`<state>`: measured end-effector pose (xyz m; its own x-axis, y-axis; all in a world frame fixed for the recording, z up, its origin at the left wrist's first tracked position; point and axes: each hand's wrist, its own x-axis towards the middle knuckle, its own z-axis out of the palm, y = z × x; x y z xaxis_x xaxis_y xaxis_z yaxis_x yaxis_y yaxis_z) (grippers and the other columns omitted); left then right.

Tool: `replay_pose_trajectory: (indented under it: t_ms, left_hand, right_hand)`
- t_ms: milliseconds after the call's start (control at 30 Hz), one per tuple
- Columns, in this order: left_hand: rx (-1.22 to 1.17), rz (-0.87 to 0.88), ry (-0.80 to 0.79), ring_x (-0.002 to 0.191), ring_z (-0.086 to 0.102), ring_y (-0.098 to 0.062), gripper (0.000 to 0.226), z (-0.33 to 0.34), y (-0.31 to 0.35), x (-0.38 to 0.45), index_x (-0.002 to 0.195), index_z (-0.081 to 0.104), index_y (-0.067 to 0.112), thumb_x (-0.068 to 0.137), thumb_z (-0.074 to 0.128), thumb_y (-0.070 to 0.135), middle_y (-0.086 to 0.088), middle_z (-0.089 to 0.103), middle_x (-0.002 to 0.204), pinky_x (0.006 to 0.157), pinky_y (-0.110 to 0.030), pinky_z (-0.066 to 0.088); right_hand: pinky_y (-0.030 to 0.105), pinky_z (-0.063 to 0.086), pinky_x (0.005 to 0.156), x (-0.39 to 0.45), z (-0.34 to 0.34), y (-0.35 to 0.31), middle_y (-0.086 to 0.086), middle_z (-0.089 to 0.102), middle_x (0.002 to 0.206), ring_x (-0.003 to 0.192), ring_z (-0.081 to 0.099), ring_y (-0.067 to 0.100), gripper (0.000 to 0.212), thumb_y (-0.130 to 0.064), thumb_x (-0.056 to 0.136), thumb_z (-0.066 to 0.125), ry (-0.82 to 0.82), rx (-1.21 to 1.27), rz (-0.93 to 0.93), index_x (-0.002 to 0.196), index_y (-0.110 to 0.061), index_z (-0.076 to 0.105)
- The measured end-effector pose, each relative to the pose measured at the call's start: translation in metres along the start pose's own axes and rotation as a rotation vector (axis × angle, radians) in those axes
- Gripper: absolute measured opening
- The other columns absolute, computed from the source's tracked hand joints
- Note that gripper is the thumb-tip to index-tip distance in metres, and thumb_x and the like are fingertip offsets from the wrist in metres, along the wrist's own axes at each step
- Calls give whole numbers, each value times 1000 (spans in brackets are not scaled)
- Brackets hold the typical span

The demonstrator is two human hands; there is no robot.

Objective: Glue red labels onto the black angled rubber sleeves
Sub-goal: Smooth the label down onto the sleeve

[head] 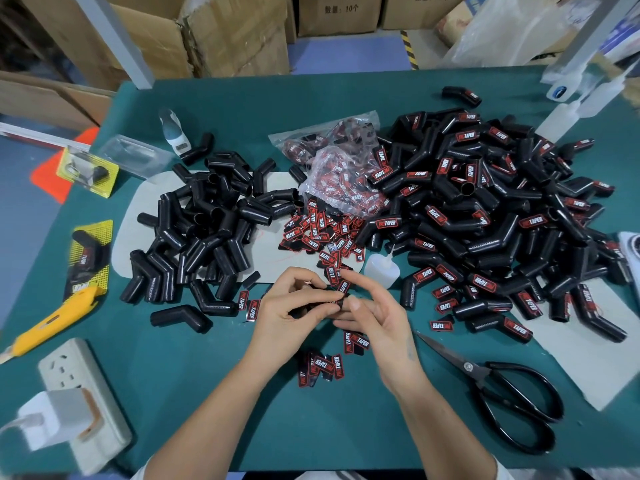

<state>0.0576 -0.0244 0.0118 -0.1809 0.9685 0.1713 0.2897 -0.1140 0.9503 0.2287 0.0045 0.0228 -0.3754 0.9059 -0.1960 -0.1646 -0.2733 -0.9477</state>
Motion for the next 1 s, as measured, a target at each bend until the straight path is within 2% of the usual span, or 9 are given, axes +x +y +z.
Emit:
replay_pose_trajectory:
  t_ms: [233, 467, 733, 867, 1000]
  left_hand:
    - [23, -20, -48, 102, 64, -20, 21, -5, -1, 1, 106, 84, 23, 87, 81, 16, 9, 65, 107, 96, -23, 47]
    - [11, -49, -138, 112, 66, -17, 22, -11, 0, 3, 110, 83, 19, 94, 73, 8, 10, 66, 111, 101, -19, 46]
    - [8, -61, -155, 113, 65, -21, 27, -13, -1, 2, 113, 82, 19, 95, 71, 2, 8, 66, 113, 101, -21, 47]
    - [31, -61, -138, 113, 65, -20, 25, -11, -1, 1, 112, 82, 19, 94, 70, 6, 11, 65, 112, 101, -22, 48]
    - [46, -42, -140, 115, 65, -18, 28, -10, 0, 0, 114, 82, 20, 95, 69, 5, 12, 65, 114, 102, -21, 47]
  right_hand:
    - [32, 60, 87, 0, -3, 0, 15, 79, 102, 97, 78, 28, 37, -24, 102, 57, -5, 30, 5, 136, -36, 65]
    - [31, 60, 88, 0, -4, -1, 18, 78, 107, 101, 78, 33, 38, -24, 103, 57, -29, 39, 5, 138, -36, 64]
    - [29, 59, 87, 1, -2, -1, 12, 80, 104, 102, 78, 30, 41, -20, 102, 64, -39, 46, 8, 139, -37, 62]
    - [27, 59, 85, 2, 2, 2, 12, 78, 93, 94, 77, 26, 45, -9, 97, 73, 0, 21, -4, 138, -27, 62]
    - [28, 59, 84, 2, 1, 4, 11, 78, 92, 94, 78, 27, 44, -3, 100, 69, 7, -14, -20, 139, -21, 60]
